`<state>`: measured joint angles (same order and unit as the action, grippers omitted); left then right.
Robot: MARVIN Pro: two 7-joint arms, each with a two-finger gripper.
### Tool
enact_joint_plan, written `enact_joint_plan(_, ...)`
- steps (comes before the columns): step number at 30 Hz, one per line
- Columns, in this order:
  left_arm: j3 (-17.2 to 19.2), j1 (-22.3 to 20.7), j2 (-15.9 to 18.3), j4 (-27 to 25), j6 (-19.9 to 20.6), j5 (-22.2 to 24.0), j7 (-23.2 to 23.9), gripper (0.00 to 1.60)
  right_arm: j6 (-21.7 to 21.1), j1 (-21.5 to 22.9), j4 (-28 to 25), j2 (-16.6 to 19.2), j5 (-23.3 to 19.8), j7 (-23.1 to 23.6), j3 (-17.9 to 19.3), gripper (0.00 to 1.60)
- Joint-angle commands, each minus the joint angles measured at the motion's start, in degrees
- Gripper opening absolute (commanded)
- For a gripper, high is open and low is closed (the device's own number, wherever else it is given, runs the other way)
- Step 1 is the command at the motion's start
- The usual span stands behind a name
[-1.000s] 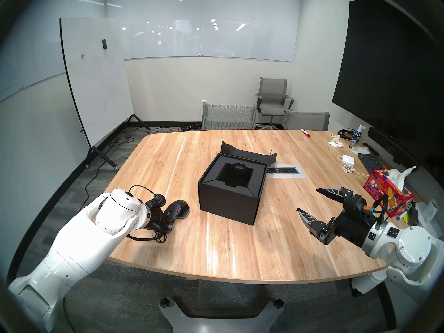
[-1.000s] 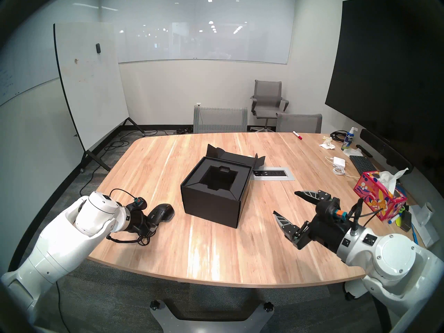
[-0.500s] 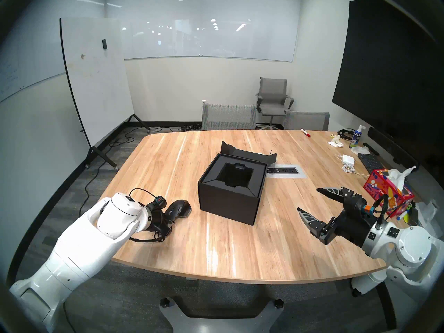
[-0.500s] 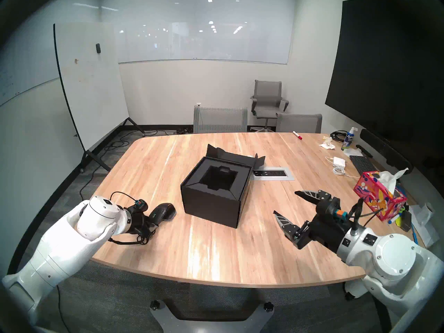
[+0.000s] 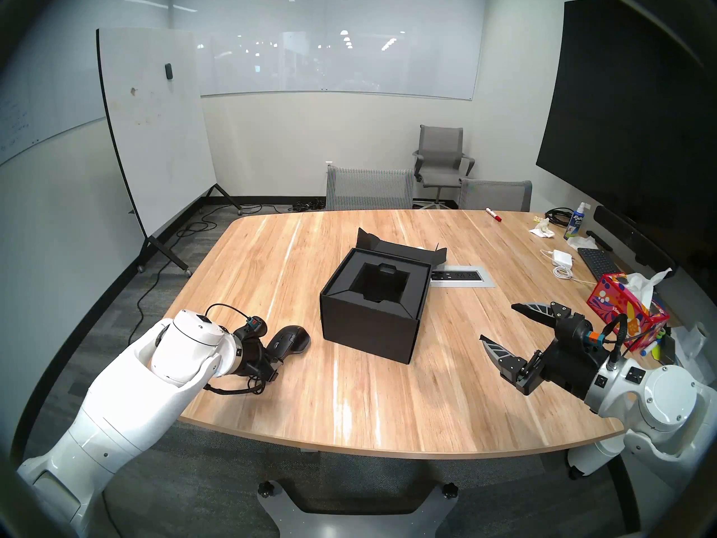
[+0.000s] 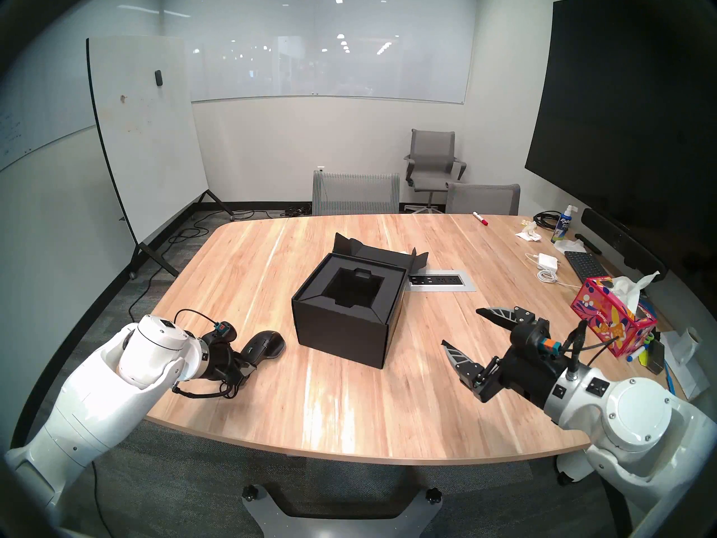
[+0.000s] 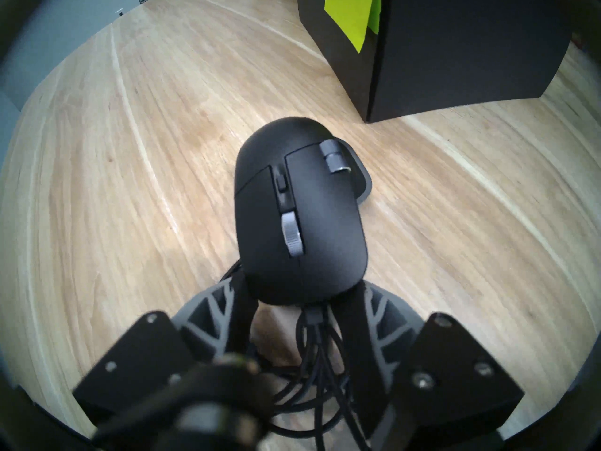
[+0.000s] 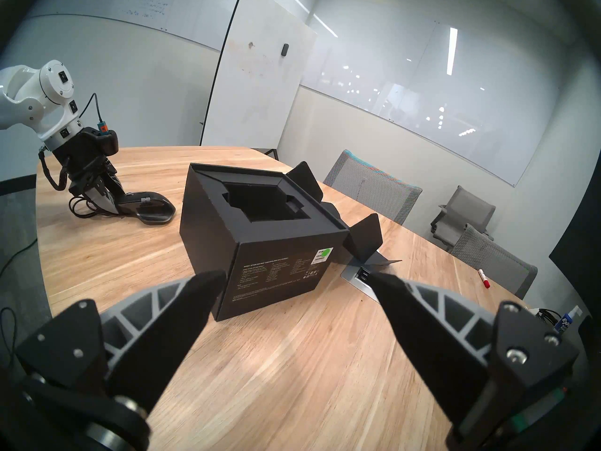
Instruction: Open the box and place the mouse inside
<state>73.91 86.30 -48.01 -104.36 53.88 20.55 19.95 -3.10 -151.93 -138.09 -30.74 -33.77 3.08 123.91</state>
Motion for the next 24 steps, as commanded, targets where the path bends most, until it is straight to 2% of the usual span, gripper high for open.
enact_joint_plan(1,2.7,-0.9,0.0,-4.1,1.1,1.9,0.6,0.0,0.2,0.3,-0.7,0.2,0.1,0.0,0.3,1.6)
enact_joint_plan(11,3.7,-2.0,-0.3,-6.0,1.1,4.5,-0.1,0.0,0.2,0.3,-0.7,0.2,0.1,0.0,0.3,1.6)
enact_joint_plan(24,3.8,-6.1,-0.5,-7.7,1.1,9.4,-1.6,0.0,0.2,0.3,-0.7,0.2,0.1,0.0,0.2,1.6)
